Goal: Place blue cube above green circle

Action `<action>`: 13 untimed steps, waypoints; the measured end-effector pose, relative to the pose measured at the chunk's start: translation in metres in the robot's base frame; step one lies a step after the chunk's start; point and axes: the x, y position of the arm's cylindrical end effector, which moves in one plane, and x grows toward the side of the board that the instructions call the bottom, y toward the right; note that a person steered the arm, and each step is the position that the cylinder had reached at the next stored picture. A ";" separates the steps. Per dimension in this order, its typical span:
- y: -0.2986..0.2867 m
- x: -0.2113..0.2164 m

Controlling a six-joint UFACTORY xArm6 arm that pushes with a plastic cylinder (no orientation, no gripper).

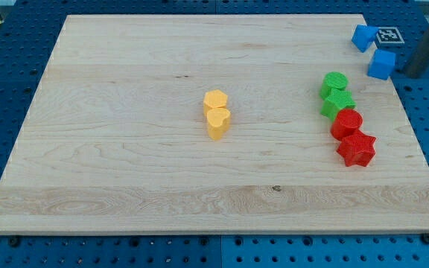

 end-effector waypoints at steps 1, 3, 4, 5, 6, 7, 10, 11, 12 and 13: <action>-0.019 0.003; -0.012 -0.008; -0.004 -0.008; -0.013 -0.019; -0.013 -0.019; -0.033 -0.019; -0.036 -0.019; -0.036 -0.019; -0.047 -0.019; -0.052 -0.020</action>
